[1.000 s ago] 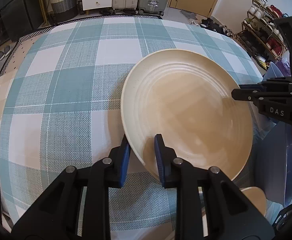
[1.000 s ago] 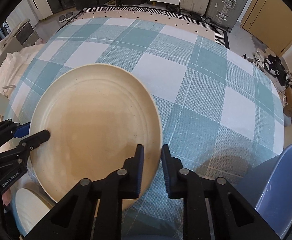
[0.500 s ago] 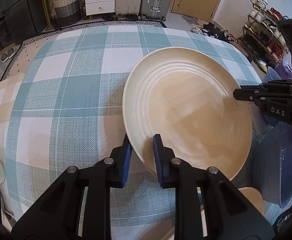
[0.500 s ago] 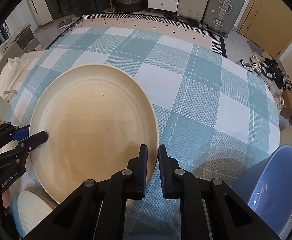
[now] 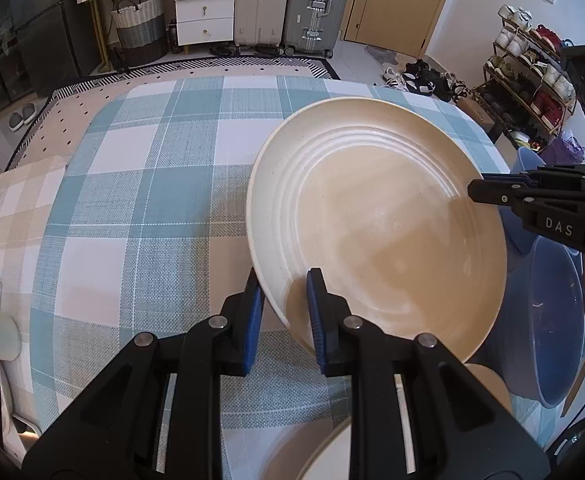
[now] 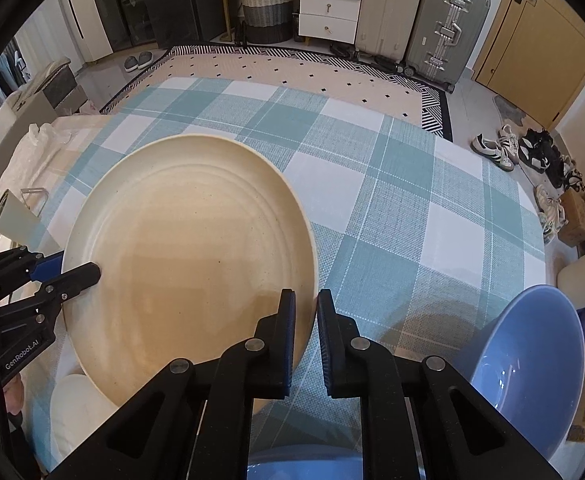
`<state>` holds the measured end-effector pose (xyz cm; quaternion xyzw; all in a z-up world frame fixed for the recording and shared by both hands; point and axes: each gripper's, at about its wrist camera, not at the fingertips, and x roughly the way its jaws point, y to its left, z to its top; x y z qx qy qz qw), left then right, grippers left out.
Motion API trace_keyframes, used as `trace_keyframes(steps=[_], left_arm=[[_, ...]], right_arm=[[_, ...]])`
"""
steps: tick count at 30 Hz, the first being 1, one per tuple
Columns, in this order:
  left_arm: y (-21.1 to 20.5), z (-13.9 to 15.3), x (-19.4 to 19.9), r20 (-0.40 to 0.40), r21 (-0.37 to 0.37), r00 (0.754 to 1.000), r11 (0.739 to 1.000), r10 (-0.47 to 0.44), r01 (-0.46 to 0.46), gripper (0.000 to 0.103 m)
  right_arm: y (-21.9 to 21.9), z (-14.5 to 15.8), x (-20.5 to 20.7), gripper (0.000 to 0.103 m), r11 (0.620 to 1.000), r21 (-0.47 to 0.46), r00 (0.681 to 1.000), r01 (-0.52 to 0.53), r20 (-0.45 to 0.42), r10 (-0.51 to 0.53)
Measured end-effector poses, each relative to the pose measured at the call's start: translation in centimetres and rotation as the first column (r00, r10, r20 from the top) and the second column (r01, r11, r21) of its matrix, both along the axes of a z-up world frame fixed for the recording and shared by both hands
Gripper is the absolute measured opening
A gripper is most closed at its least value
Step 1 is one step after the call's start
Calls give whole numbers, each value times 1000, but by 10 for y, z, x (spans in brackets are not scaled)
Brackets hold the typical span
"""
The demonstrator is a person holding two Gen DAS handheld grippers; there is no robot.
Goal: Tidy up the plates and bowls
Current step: 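Lift the cream plate and carry it toward the blue bowls with both tools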
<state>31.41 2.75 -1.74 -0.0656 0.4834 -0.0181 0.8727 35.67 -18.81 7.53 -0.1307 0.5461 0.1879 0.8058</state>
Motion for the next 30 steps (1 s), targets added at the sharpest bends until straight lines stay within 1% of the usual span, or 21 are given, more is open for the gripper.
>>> trace_keyframes(steps=[14, 30], left_arm=[[4, 34, -36, 56, 7, 998, 1000, 28, -28, 18], [-1, 71, -92, 119, 29, 992, 999, 40, -43, 18]], right_arm=[[9, 33, -26, 11, 1000, 21, 998, -12, 59, 11], [12, 63, -69, 11, 999, 44, 993, -28, 118, 22]])
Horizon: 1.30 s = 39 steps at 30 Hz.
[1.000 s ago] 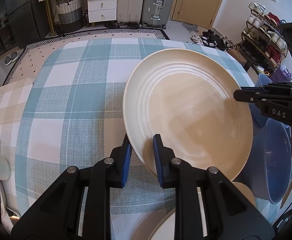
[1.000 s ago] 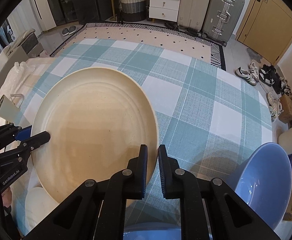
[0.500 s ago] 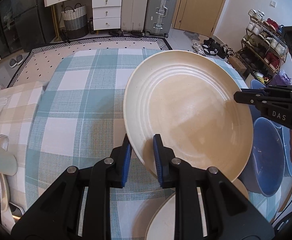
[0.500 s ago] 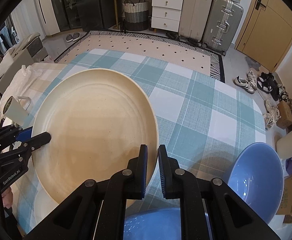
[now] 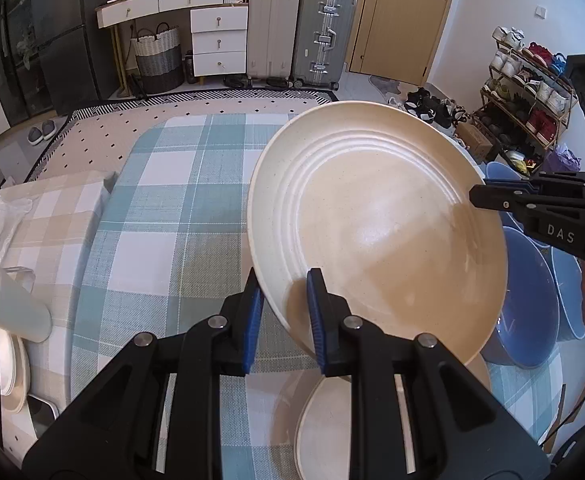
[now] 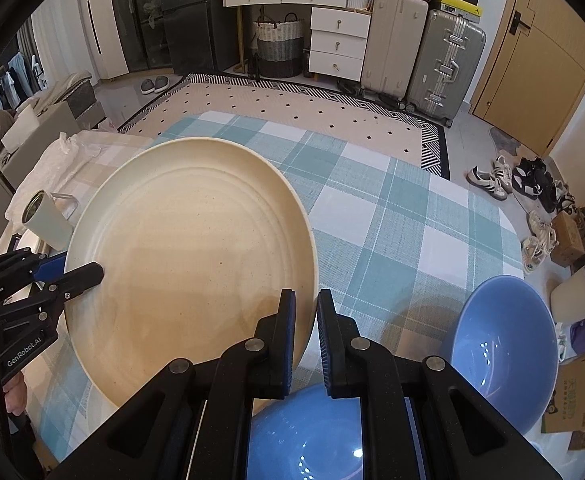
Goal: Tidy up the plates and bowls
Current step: 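Lift the cream plate and carry it toward the blue bowls with both tools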
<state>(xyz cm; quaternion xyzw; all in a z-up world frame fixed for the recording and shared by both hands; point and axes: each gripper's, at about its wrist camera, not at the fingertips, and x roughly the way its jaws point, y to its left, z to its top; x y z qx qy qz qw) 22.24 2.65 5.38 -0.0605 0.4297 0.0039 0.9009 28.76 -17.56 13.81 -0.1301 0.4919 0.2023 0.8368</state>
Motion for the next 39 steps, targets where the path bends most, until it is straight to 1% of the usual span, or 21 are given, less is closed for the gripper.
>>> trace_keyframes(steps=[9, 26, 39], left_arm=[[-5, 19, -34, 33, 6, 999, 1000, 0, 0, 18], [-17, 44, -88, 81, 33, 997, 999, 0, -2, 18], [-21, 50, -116, 95, 41, 995, 999, -9, 5, 18]], right_arm=[[0, 16, -28, 11, 1000, 2, 999, -6, 33, 6], [-2, 30, -68, 11, 1000, 6, 997, -14, 75, 13], [-4, 32, -101, 11, 1000, 10, 995, -18, 97, 17]])
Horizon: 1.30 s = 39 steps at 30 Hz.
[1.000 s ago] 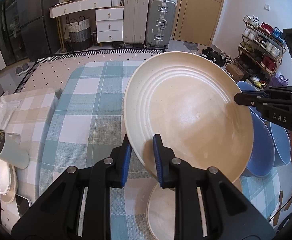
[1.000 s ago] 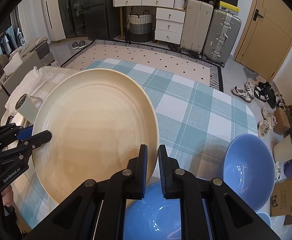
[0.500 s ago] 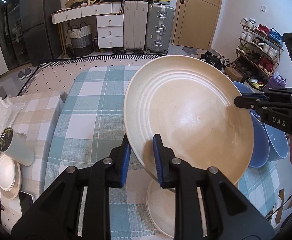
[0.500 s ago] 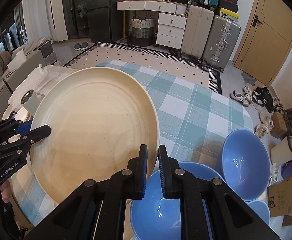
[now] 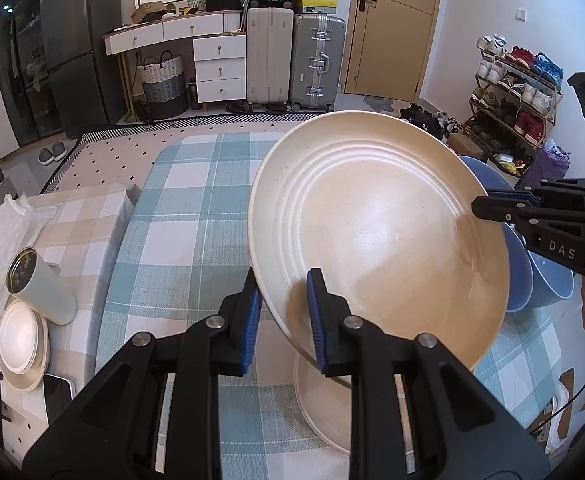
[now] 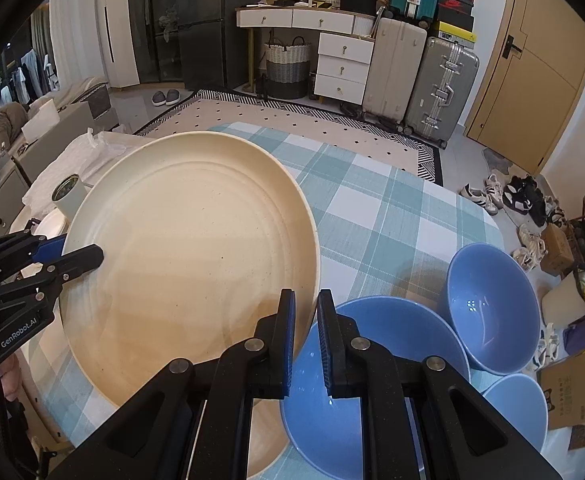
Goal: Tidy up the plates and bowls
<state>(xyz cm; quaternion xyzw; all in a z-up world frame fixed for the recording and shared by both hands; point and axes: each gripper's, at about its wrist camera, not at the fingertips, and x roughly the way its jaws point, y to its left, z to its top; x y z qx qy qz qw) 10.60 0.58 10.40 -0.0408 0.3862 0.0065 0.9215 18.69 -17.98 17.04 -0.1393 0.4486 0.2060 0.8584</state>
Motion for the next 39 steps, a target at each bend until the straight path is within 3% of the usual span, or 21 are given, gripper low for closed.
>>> trace_keyframes(steps=[24, 39], left_arm=[[-4, -6, -45, 25, 0, 1000, 1000, -13, 13, 18], [-2, -31, -61, 1, -18, 1000, 1000, -20, 20, 18]], right_arm=[[-3, -6, -49, 11, 1000, 9, 1000, -11, 11, 11], [-6, -25, -68, 11, 1000, 25, 1000, -13, -18, 13]])
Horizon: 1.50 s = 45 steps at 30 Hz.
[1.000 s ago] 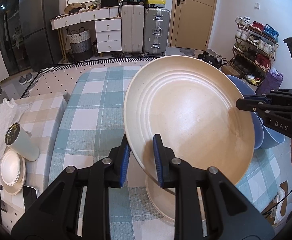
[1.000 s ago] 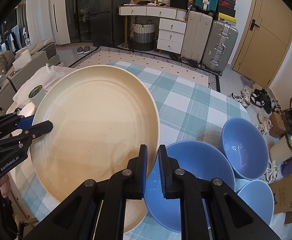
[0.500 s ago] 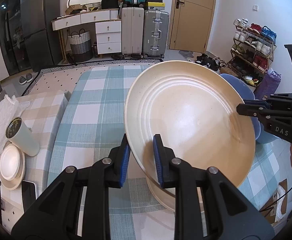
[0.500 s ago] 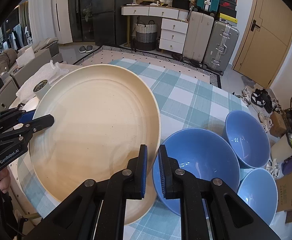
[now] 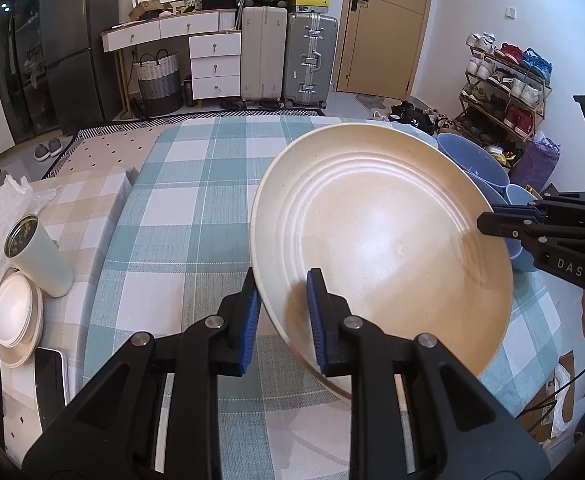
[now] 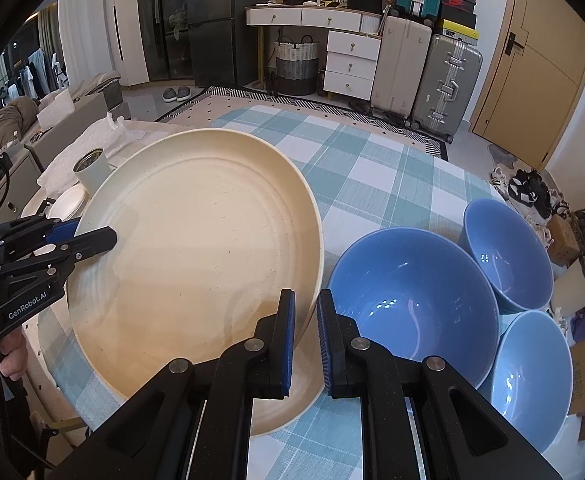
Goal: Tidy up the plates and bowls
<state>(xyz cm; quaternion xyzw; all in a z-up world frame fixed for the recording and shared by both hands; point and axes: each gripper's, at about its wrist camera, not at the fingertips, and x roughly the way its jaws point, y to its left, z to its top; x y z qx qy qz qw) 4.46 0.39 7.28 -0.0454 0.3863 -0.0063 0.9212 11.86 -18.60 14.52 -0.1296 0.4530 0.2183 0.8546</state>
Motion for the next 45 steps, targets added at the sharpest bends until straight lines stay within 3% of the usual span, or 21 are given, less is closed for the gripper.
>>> trace_keyframes(steps=[45], left_arm=[[-16, -79, 33, -90, 65, 996, 997, -25, 30, 20]], right_arm=[[-19, -66, -14, 12, 998, 9, 991, 66, -114, -64]])
